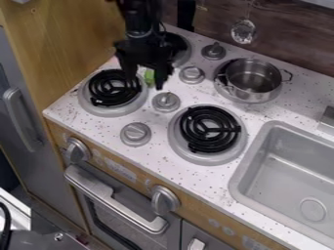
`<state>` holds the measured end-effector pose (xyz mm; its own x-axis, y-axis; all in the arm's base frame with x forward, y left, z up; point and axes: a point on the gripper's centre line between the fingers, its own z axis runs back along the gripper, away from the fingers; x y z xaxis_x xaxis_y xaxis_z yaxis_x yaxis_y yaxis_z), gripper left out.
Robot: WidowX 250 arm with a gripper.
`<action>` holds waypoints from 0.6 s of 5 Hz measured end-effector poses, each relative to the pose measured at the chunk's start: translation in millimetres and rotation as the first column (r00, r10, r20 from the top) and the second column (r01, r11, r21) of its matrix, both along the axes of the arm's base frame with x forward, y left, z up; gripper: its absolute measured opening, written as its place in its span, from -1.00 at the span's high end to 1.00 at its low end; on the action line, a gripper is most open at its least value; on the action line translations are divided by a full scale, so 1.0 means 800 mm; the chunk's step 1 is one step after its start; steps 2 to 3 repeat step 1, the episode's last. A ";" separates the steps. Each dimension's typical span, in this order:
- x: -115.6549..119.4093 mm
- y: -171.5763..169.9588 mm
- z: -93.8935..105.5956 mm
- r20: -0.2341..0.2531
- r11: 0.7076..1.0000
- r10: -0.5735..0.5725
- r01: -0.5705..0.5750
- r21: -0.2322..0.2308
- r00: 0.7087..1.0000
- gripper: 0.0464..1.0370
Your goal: Move the yellow object to the upper left stove
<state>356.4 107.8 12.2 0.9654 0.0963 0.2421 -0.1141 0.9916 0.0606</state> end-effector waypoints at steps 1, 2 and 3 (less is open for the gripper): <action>-0.026 -0.028 0.003 -0.007 1.000 -0.015 0.015 -0.025 1.000 -0.92; -0.026 -0.028 0.003 -0.007 1.000 -0.015 0.015 -0.025 1.000 -0.92; -0.026 -0.028 0.003 -0.007 1.000 -0.015 0.015 -0.025 1.000 -0.92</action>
